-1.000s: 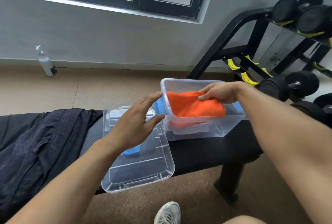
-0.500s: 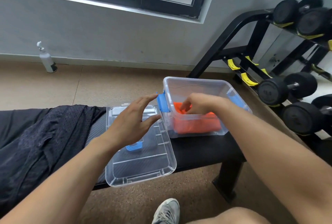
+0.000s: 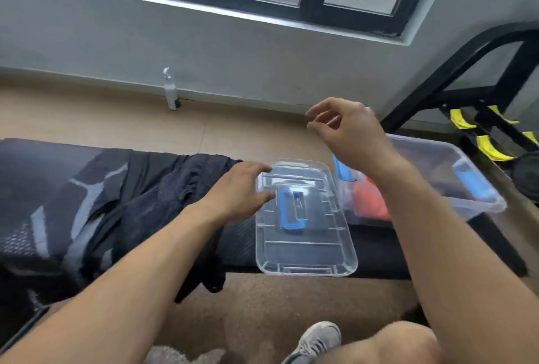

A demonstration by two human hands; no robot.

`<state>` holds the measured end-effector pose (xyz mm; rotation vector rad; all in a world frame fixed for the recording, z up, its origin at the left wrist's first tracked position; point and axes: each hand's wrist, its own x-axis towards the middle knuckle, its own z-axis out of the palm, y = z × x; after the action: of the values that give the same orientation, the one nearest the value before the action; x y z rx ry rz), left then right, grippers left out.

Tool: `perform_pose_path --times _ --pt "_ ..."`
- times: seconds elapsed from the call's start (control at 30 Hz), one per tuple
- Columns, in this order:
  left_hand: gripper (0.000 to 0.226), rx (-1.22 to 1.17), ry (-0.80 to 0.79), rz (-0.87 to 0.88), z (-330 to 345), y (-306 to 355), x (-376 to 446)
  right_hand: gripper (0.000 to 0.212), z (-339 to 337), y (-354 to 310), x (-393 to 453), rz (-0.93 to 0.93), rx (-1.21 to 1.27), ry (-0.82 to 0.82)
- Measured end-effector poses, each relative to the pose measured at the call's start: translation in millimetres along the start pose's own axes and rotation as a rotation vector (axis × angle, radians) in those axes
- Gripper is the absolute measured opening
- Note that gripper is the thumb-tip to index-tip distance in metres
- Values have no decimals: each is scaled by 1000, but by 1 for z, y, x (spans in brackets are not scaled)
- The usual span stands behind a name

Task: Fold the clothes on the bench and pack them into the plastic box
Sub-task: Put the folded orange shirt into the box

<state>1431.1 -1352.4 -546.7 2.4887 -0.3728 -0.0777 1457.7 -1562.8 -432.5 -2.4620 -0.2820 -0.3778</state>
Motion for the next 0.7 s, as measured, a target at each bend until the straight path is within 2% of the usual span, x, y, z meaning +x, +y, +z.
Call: perform_pose_path --times 0.07,0.17,0.23,0.37,0.43,0.5,0.57,0.63,0.7 --pt "62 118 -49 -79 -8 -21 -12 5 45 -27 -15 -41 99 -169" --pt "60 222 -23 -246 -26 -60 -35 7 120 -34 -32 -55 20 -440" --pt "62 260 12 -348 -39 -84 -51 22 156 -35 -40 -73 -57 -590" --pt "70 271 34 -604 -56 -119 -75 66 192 -45 -43 -163 -146 -684" --pt "61 273 35 -661 -58 -126 -81 72 202 -49 -40 -202 -230 -710" --pt "39 264 101 -628 -57 -128 -82 63 209 -48 -36 -212 -288 -738" --pt "20 252 194 -569 -58 -124 -81 43 212 -47 -35 -212 -285 -738" --pt "16 200 277 -521 -61 -118 -78 16 212 -47 -36 -245 -281 -690" --pt "14 124 355 -487 -66 -111 -76 2 210 -46 -36 -273 -252 -619"
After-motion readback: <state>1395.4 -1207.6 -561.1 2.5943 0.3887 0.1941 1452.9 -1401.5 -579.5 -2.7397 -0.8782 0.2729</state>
